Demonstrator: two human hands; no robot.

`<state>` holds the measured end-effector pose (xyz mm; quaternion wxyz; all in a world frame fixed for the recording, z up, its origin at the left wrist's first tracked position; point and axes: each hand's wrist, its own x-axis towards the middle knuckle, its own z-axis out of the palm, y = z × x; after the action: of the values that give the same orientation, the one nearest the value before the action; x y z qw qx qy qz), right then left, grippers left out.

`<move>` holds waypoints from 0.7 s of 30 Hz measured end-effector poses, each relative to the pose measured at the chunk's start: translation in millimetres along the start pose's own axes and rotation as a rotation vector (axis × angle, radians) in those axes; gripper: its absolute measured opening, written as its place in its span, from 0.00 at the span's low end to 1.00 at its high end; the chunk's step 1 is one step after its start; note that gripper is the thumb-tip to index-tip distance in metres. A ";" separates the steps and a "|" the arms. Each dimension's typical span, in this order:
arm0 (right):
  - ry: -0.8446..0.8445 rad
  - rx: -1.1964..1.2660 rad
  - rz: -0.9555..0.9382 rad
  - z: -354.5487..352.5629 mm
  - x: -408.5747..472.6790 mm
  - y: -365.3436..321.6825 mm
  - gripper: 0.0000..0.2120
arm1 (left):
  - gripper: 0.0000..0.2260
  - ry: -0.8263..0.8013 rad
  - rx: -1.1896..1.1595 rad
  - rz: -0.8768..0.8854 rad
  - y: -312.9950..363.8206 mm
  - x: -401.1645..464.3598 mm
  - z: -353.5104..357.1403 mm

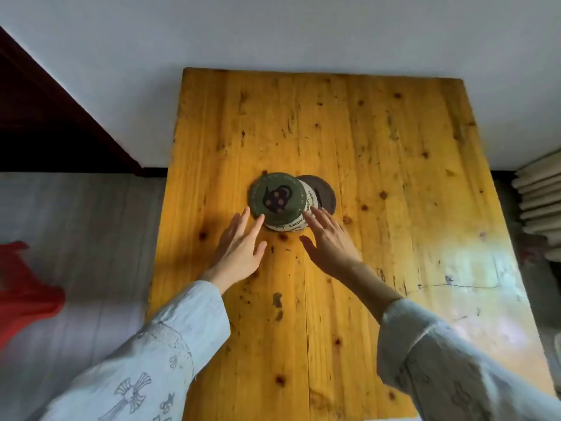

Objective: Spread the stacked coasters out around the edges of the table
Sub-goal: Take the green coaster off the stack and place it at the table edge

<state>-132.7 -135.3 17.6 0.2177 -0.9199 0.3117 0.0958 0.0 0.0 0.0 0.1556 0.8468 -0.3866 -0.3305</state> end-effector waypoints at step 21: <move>0.134 0.564 0.327 4.4 60.6 0.6 0.20 | 0.15 0.321 -0.485 -0.153 13.1 69.1 -15.3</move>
<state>-85.6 -166.0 -5.4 0.4245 -0.7656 0.4829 -0.0213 36.5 -60.7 -12.3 0.3870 0.8531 -0.2020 -0.2856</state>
